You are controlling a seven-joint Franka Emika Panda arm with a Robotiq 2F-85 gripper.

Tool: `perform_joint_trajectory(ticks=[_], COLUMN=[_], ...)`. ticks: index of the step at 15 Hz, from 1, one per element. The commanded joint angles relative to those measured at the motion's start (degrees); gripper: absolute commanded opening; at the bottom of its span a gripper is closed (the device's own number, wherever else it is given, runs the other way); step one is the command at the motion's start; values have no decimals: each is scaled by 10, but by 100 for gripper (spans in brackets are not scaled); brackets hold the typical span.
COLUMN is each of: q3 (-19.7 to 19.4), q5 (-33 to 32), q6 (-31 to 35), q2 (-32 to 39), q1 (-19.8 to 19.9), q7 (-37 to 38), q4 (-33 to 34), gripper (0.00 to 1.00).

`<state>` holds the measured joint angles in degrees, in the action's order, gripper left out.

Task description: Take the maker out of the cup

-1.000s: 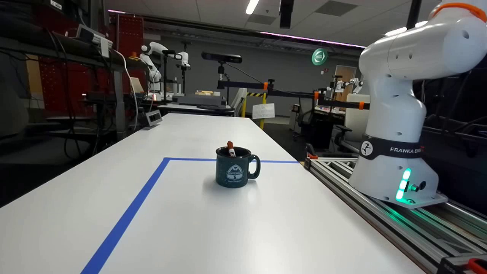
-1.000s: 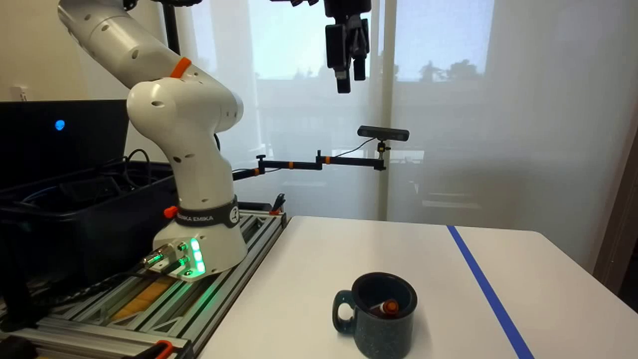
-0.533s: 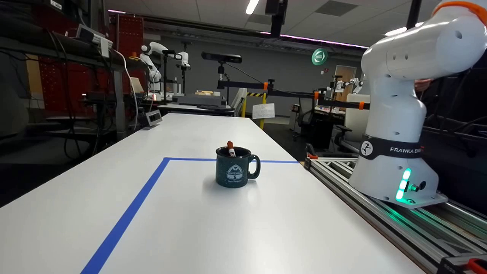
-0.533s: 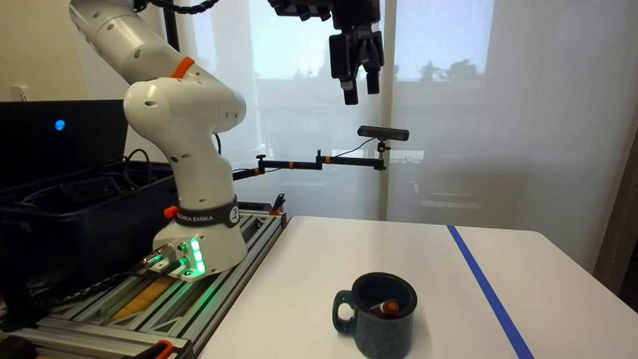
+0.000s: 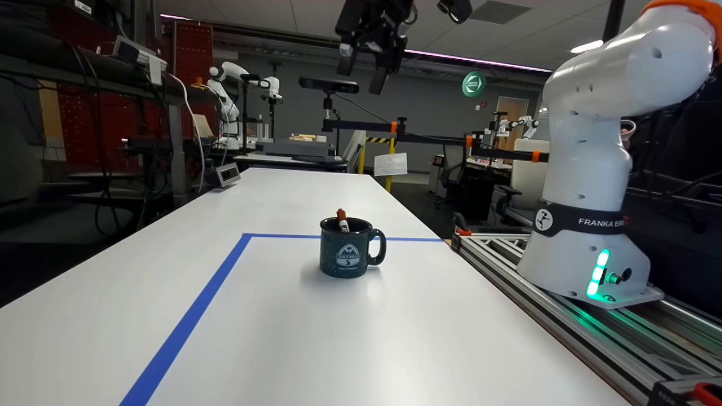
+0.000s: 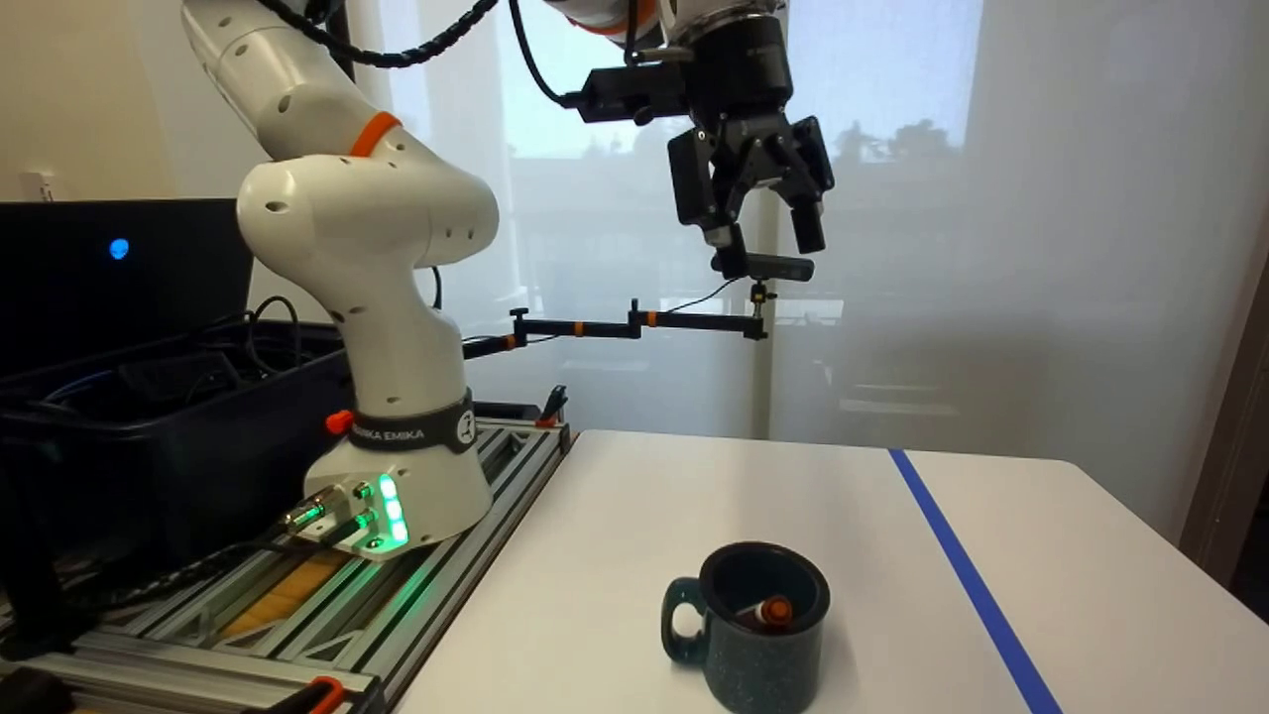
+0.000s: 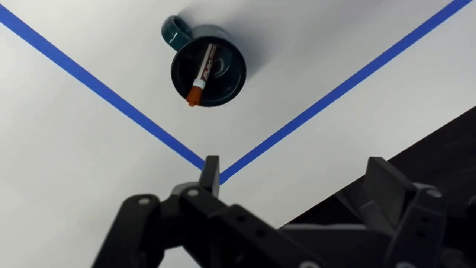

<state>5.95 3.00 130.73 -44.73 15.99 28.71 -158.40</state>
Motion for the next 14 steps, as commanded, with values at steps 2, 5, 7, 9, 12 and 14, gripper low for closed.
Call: perform_joint_trajectory(ticks=[2, 5, 7, 9, 12, 14], q3=[49, 76, 98, 116, 133, 129], q5=[-54, -105, -146, -184, -229, -252], q6=[85, 130, 130, 104, 58, 46], q2=[48, 86, 106, 125, 153, 179], q1=[76, 128, 161, 179, 179, 160], q7=[123, 218, 294, 374, 490, 550], q4=[1, 1, 1, 1, 1, 2], gripper=[100, 100, 100, 100, 100, 100])
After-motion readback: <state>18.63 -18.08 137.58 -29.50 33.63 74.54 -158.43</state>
